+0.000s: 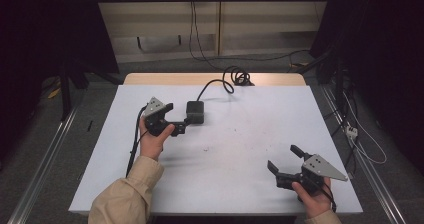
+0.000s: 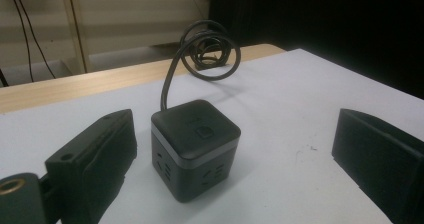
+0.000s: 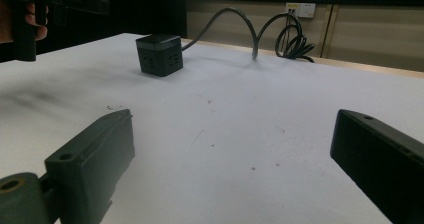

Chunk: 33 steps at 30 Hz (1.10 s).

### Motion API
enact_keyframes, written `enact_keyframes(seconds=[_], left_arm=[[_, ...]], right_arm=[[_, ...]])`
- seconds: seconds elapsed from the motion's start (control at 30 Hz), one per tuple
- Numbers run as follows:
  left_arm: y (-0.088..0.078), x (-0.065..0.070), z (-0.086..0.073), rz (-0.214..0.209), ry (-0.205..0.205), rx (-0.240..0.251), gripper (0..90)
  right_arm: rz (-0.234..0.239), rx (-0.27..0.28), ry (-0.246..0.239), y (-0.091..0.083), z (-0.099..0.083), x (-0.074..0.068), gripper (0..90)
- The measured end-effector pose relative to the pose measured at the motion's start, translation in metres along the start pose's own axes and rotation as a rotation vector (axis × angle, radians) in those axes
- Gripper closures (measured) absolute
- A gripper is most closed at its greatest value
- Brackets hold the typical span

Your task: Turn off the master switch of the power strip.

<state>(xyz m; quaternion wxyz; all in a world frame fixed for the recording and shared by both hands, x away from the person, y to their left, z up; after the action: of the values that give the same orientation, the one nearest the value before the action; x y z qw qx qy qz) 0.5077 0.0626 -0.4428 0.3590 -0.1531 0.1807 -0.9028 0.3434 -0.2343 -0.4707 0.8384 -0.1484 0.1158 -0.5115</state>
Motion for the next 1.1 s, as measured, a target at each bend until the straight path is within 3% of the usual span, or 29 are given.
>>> enact_keyframes(seconds=[0.43, 0.9, 1.1], left_arm=[[0.008, -0.001, 0.001, 0.010, 0.002, -0.028, 3.2], [0.017, -0.008, 0.000, 0.026, -0.049, -0.055, 3.8], [0.020, -0.011, -0.004, 0.031, -0.045, -0.081, 4.3]], right_arm=[[0.001, 0.000, -0.001, 0.000, 0.000, 0.000, 4.0], [0.002, -0.001, 0.001, 0.000, 0.000, 0.000, 4.6], [0.003, -0.002, 0.000, 0.000, 0.000, 0.000, 4.8]])
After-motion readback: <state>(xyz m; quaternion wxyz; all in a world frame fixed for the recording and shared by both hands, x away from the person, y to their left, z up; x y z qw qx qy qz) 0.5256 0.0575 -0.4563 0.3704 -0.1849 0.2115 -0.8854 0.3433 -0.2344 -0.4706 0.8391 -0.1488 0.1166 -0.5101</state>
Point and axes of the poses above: each handheld gripper's, and its own axes: y roughly forward along the jaws, z roughly out of its top, x roughly to its right, the point moved 10 cm from there along y, roughly forward along the jaws, and after that the axes turned 9 degrees about -x, right-handed, at the moved point
